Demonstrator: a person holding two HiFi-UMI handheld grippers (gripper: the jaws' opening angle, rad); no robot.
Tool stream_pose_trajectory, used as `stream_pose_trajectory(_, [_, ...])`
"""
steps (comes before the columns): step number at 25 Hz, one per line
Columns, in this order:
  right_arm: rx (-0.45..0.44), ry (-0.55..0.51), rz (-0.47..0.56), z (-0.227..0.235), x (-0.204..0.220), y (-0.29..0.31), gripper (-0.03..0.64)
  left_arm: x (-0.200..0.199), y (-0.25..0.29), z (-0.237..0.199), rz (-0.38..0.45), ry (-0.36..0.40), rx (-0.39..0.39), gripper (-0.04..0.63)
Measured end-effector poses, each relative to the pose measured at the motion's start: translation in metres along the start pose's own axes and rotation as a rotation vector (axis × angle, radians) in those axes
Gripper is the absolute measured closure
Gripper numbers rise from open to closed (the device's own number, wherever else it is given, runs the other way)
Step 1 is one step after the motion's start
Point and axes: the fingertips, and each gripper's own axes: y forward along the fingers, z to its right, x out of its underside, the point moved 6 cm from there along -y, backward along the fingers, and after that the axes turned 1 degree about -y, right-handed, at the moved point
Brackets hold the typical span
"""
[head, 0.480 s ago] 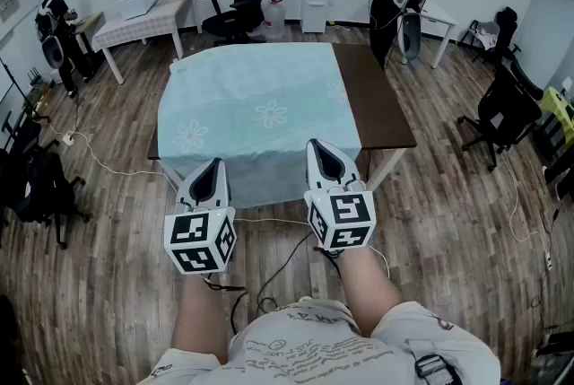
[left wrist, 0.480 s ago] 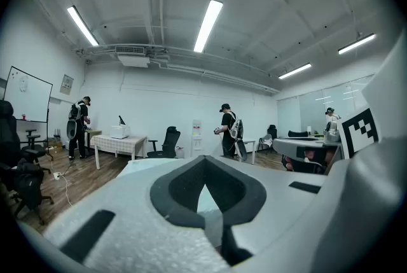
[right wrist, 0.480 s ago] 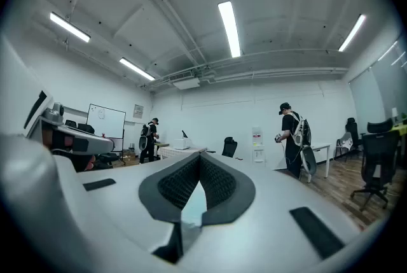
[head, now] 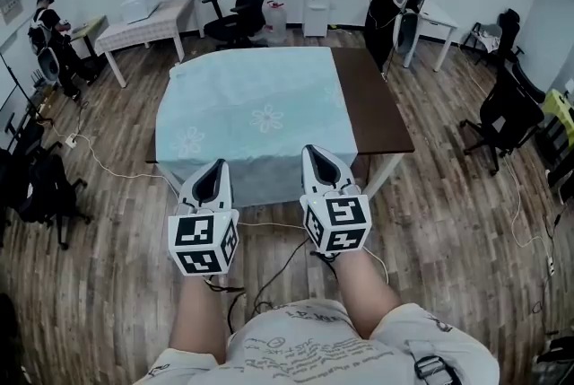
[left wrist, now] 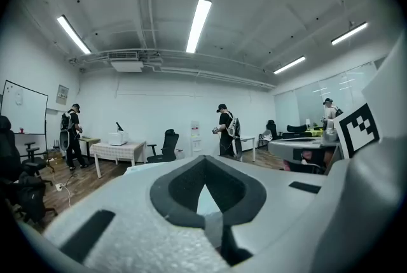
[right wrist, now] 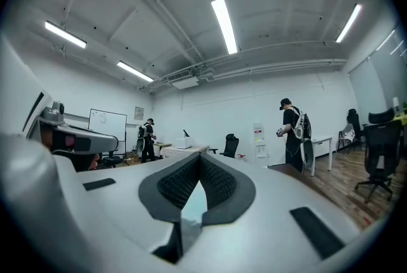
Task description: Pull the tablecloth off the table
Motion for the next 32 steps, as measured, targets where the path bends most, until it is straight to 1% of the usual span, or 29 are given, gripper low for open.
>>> stream_pose_trajectory(6, [-0.021, 0.018, 0.002, 0.024, 0.002, -0.001, 0.604, -0.004, 0.011, 0.016, -0.002, 0.001, -0.037, 0.584])
stream_pose_trajectory(14, [-0.097, 0.009, 0.014, 0.057, 0.003, 0.001, 0.604, -0.005, 0.026, 0.048, 0.015, 0.000, -0.105, 0.584])
stream_pose_trajectory(18, [-0.119, 0.027, -0.006, 0.072, 0.007, -0.001, 0.604, -0.001, 0.027, 0.062, 0.003, -0.003, -0.133, 0.584])
stream_pose_trajectory(23, [-0.142, 0.033, -0.006, 0.073, 0.013, -0.005, 0.604, 0.003, 0.026, 0.063, -0.006, -0.005, -0.159, 0.584])
stream_pose_trajectory(27, [-0.142, 0.045, -0.032, 0.078, 0.023, -0.003, 0.604, 0.006, 0.030, 0.068, -0.015, 0.008, -0.162, 0.584])
stream_pose_trajectory(32, [-0.140, 0.039, -0.034, 0.082, 0.029, 0.002, 0.604, 0.011, 0.041, 0.065, -0.025, 0.013, -0.162, 0.584])
